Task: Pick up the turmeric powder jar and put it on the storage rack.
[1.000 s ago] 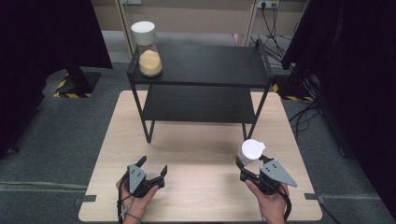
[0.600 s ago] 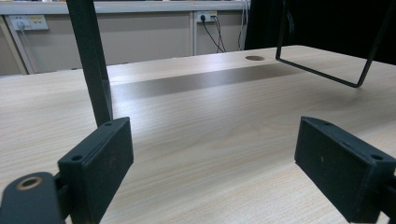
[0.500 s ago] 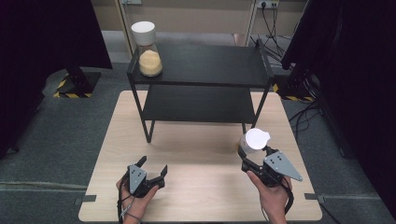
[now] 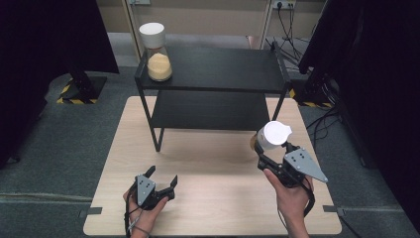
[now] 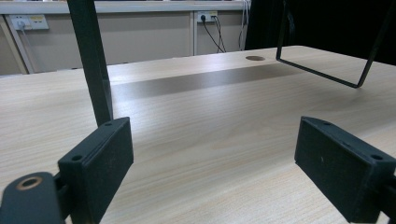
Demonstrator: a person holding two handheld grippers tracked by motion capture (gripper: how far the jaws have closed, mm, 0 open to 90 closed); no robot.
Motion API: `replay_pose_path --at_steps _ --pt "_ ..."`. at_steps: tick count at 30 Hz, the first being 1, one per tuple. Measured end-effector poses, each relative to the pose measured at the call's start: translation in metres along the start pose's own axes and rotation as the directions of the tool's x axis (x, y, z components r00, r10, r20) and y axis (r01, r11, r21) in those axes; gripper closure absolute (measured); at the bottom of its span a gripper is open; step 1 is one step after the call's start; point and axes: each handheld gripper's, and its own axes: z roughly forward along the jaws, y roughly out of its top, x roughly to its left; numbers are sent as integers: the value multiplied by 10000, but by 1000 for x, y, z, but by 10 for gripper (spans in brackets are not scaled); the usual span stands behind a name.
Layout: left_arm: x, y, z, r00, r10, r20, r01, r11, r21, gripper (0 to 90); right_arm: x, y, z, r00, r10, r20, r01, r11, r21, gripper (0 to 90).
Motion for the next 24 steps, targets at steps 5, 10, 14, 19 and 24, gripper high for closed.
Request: replay_pose_path --at_steps 5,10,14,19,24 --pt "0 0 0 10000 29 -7 -29 10000 9 113 1 12 4 10000 -68 26 68 9998 -175 306" --pt "0 0 0 10000 -20 -3 20 10000 -5 113 1 23 8 9999 -51 90 53 9996 -260 306" --pt "0 0 0 10000 -24 -2 24 10000 5 113 1 31 10 9999 -78 127 82 9994 -331 306" --pt "0 1 0 10000 28 -2 -28 10000 30 113 2 40 13 9999 -48 144 55 9990 -440 307" --pt "0 0 0 10000 11 -4 -11 10000 20 113 3 49 16 9998 -40 189 50 9985 -544 306"
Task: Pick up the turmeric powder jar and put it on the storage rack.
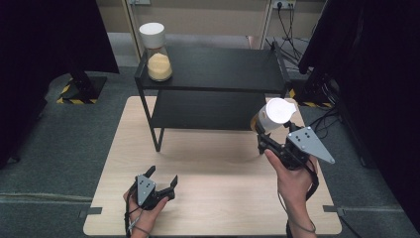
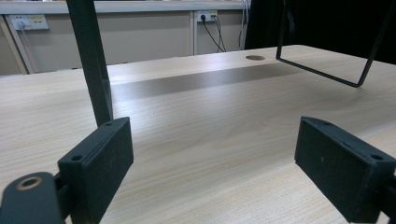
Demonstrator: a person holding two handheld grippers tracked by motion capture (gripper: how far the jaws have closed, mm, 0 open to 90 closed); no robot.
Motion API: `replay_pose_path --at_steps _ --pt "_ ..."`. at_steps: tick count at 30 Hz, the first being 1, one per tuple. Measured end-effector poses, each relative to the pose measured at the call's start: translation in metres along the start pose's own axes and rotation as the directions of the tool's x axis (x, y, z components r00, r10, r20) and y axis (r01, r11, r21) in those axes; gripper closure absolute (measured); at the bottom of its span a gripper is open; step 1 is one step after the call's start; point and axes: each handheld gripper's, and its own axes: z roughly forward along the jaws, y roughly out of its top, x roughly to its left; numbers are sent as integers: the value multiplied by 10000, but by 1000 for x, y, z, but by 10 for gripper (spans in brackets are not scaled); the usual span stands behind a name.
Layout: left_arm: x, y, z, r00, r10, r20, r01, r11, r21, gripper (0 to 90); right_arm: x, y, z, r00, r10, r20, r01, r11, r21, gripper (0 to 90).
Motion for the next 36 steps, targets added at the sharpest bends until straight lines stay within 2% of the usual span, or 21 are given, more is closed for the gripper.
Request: replay_pose_path --at_steps 17,36 --pt "-1 0 0 10000 22 -24 -22 10000 22 113 0 32 8 10000 -48 6 48 9993 -376 307" --pt "-1 1 0 10000 19 -18 -19 10000 40 113 0 56 26 9997 -10 235 20 9991 -430 307"
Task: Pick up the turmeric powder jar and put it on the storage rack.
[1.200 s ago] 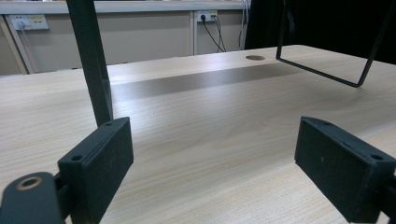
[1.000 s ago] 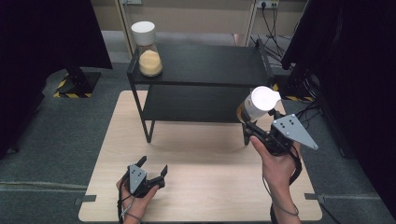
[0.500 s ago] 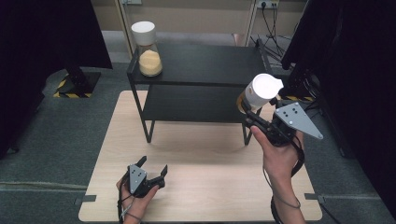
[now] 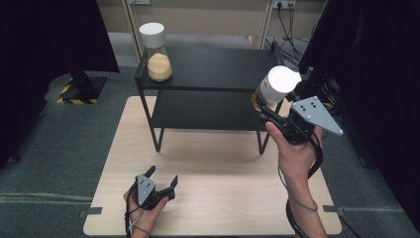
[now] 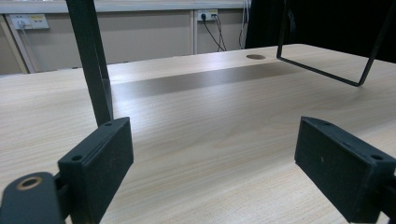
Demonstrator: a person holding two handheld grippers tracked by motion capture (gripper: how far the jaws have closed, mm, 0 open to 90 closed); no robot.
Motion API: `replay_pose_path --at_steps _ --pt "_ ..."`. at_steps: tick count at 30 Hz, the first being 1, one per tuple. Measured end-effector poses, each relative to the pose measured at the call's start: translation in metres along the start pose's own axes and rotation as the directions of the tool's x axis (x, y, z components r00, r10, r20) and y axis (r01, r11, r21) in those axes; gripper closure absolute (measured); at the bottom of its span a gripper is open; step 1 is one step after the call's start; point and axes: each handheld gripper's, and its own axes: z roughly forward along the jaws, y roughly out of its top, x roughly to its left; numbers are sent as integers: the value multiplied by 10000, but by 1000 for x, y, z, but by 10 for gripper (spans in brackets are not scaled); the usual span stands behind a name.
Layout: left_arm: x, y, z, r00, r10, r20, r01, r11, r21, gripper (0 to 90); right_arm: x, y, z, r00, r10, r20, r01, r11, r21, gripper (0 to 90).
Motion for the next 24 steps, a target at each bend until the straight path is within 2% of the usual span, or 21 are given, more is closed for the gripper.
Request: replay_pose_path --at_steps 12,24 --pt "0 0 0 10000 -16 6 16 10000 -1 113 -3 17 18 9998 48 215 -49 10000 54 306" --pt "0 0 0 10000 14 16 -14 10000 -7 113 -9 34 46 9987 64 515 -81 9994 326 306"
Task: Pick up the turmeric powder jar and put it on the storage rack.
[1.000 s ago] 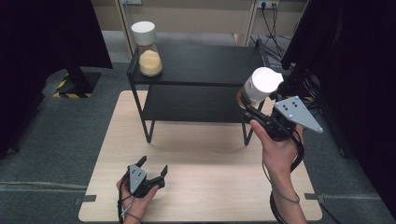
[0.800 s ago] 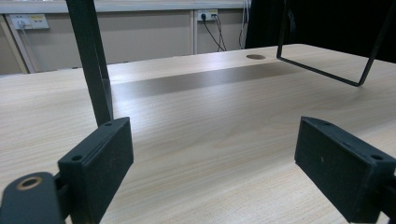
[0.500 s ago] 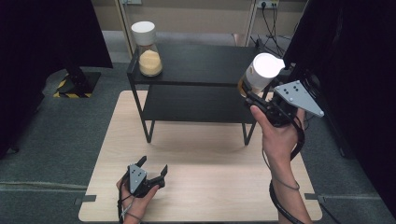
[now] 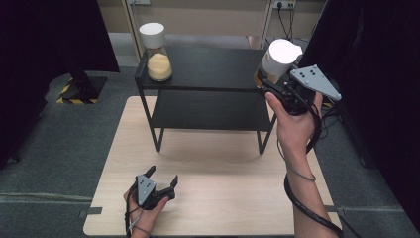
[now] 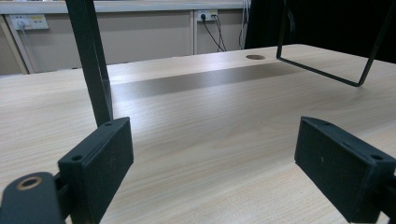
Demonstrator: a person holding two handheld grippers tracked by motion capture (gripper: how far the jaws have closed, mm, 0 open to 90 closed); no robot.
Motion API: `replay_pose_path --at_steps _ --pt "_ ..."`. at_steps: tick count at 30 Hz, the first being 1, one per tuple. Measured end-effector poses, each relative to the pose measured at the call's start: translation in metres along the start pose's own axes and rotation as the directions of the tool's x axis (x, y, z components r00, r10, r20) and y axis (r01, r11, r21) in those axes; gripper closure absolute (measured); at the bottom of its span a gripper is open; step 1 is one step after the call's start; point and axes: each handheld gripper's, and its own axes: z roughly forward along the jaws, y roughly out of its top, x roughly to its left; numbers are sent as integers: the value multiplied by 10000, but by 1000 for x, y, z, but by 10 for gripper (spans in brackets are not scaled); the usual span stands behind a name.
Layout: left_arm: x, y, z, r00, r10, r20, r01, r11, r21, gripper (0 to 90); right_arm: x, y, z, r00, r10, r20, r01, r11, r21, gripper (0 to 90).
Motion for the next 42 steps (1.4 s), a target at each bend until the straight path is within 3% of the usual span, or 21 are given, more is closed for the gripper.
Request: replay_pose_path --at_steps 11,18,42 --pt "0 0 0 10000 8 23 -8 10000 -9 113 -7 12 26 9994 311 169 -319 9981 528 306" --pt "0 0 0 10000 33 29 -33 10000 -17 113 -6 13 38 9995 205 252 -224 9967 777 307" --pt "-1 -1 0 9999 128 28 -128 9999 -40 113 -9 12 53 9991 307 297 -341 9919 1224 306"
